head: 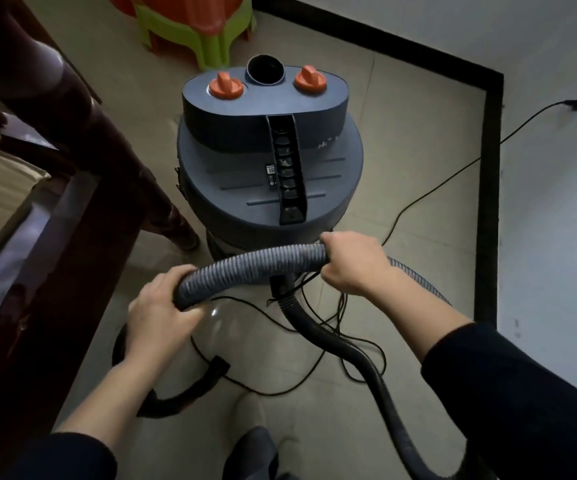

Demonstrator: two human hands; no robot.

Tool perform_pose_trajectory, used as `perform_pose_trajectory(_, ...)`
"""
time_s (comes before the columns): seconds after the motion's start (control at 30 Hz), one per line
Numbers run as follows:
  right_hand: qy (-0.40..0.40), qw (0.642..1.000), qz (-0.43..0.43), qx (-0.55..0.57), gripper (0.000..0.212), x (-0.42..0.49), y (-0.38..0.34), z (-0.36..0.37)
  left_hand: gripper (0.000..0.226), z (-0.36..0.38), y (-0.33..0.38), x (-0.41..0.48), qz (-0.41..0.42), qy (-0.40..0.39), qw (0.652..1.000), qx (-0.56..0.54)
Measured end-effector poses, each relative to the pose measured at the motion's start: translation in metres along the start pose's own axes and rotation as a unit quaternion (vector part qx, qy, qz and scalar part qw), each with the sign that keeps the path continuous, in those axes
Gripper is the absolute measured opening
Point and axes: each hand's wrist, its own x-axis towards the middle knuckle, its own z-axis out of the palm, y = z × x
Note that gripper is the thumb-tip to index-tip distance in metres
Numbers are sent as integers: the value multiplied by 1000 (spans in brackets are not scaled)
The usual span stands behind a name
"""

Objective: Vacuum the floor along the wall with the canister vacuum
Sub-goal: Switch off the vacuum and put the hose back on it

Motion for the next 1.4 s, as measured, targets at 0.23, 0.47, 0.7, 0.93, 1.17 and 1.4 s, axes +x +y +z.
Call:
perform_pose_trajectory(0.23, 151, 988, 18, 34, 25, -6, 9, 46, 36, -3, -6, 39, -74, -55, 991, 97)
perform_pose_trajectory(0.47, 201, 979, -23, -6, 39, 6, 34, 43, 28, 1, -1, 43, -61, -84, 987, 121)
perform_pose_trajectory(0.7, 262, 958, -80, -86, 34, 26, 66, 14, 23, -37, 31, 35, -27, -60, 982, 177)
perform_pose_trajectory(0.93, 292, 952, -77, -46, 36, 37, 98, -16, 26, -28, 83, 24, -14, -4, 991, 134)
perform_pose_trajectory(1.17, 321, 935, -137, -60, 53, 74, 109, -116, 36, -47, 146, 48, -6, 129, 987, 93)
perform_pose_trajectory(1.4, 331, 908, -138, -215, 55, 157, 86, -241, 67, -67, 177, 112, -2, 163, 983, 80)
